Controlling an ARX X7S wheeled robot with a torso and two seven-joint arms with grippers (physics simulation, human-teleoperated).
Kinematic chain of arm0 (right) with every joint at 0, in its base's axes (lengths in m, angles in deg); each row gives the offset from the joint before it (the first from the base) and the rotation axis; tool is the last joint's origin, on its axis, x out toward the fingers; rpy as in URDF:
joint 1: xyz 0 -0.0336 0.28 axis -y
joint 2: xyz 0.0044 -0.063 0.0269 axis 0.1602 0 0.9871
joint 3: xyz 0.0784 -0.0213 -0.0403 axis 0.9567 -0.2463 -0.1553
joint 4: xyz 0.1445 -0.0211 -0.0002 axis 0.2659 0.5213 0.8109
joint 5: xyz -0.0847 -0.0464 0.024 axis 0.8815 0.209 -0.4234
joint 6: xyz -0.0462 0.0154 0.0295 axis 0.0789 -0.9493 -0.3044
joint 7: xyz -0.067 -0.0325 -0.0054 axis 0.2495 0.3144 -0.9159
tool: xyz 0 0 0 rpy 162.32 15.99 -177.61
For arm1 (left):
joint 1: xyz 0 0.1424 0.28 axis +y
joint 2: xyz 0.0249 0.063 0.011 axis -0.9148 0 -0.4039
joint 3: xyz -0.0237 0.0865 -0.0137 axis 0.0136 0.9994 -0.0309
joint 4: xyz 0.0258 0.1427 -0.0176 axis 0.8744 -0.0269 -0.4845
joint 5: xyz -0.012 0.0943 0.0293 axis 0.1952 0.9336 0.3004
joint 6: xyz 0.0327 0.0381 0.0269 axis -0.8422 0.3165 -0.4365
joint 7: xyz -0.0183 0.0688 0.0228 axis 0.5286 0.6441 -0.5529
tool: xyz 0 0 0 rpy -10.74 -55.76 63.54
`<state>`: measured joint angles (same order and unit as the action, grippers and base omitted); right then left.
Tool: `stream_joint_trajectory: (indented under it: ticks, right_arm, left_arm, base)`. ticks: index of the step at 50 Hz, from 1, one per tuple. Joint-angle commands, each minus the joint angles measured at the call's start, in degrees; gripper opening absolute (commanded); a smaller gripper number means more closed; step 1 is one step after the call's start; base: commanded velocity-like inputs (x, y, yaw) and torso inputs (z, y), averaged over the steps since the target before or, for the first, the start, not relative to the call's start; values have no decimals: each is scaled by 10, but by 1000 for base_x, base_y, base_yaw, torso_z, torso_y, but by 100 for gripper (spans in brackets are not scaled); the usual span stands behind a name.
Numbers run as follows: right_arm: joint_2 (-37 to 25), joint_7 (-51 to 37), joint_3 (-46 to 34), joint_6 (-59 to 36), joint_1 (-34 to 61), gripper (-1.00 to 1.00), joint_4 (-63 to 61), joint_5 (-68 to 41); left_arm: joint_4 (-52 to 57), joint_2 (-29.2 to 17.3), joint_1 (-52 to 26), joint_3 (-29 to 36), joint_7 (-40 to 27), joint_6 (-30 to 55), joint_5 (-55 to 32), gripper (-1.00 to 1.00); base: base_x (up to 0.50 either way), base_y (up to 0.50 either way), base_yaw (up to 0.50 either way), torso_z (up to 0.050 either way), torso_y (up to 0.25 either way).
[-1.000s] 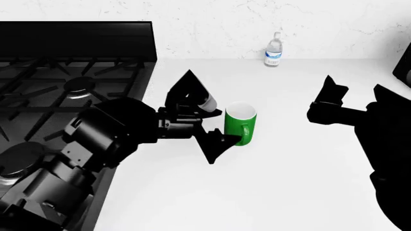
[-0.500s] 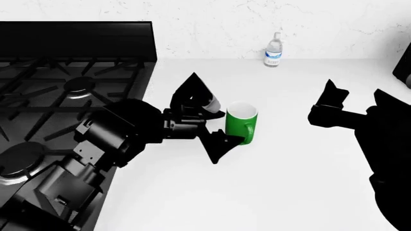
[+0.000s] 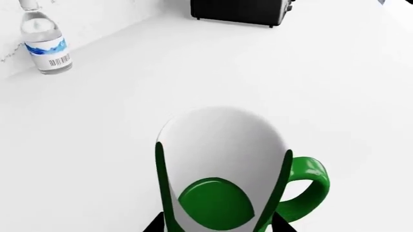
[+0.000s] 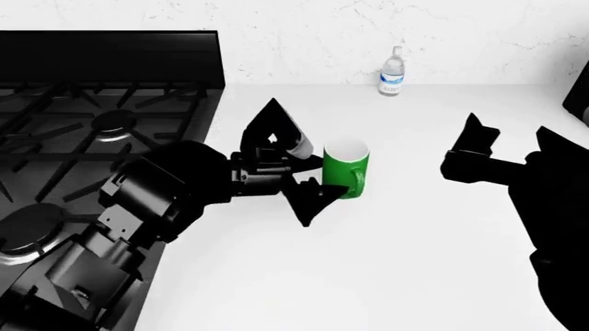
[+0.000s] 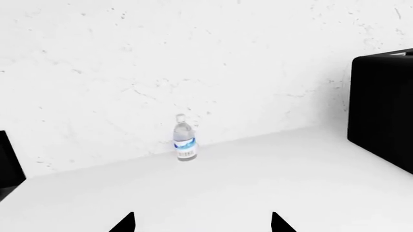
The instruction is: A wet mug is on the counter and needs to be dried. Pick it up and place it upside down in the open cabinet.
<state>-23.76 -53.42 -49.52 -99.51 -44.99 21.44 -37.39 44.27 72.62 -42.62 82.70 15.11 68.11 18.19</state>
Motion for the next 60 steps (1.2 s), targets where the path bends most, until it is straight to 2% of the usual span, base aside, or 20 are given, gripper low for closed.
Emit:
stream_joint_trajectory:
  ticks: [1, 12, 21, 25, 31, 37, 43, 50, 55, 60]
  right_arm:
    - [3, 1, -5, 3, 3, 100, -1, -1]
    - [10, 7, -11, 8, 4, 100, -2, 0]
    - [13, 9, -17, 10, 8, 100, 0, 4]
    - [18, 16, -19, 15, 3, 100, 3, 12]
    - [21, 28, -21, 22, -2, 100, 9, 23]
    - [24, 34, -22, 27, -9, 100, 11, 29]
    - [24, 35, -18, 32, -16, 100, 10, 31]
    - [27, 37, -22, 34, -12, 100, 13, 33]
    - [28, 38, -25, 35, -10, 100, 15, 35]
    - [29, 41, -31, 34, -4, 100, 15, 36]
  left_arm:
    - [79, -37, 3, -54, -67, 30, -44, -100]
    - [236, -113, 12, -141, -205, 73, -89, -100]
    - [381, -185, -43, -155, -300, 145, -72, -100]
    - [425, -210, -76, -156, -335, 165, -47, -100]
    - [492, -255, -97, -130, -381, 132, 55, -100]
    - [543, -284, -104, -116, -403, 124, 99, -100]
    - [576, -323, -110, -61, -413, 76, 202, -100]
    - [594, -365, -93, 37, -421, 6, 344, -100]
    - [591, -393, -97, 106, -400, -61, 442, -100]
    - [566, -401, -118, 160, -373, -135, 530, -100]
  base:
    - [0, 0, 0, 0, 0]
    - [0, 0, 0, 0, 0]
    - [0, 0, 0, 0, 0]
    - [0, 0, 0, 0, 0]
    - [0, 0, 0, 0, 0]
    - [0, 0, 0, 0, 0]
    - [0, 0, 0, 0, 0]
    - [0, 0, 0, 0, 1]
    - [0, 0, 0, 0, 0]
    - [0, 0, 0, 0, 0]
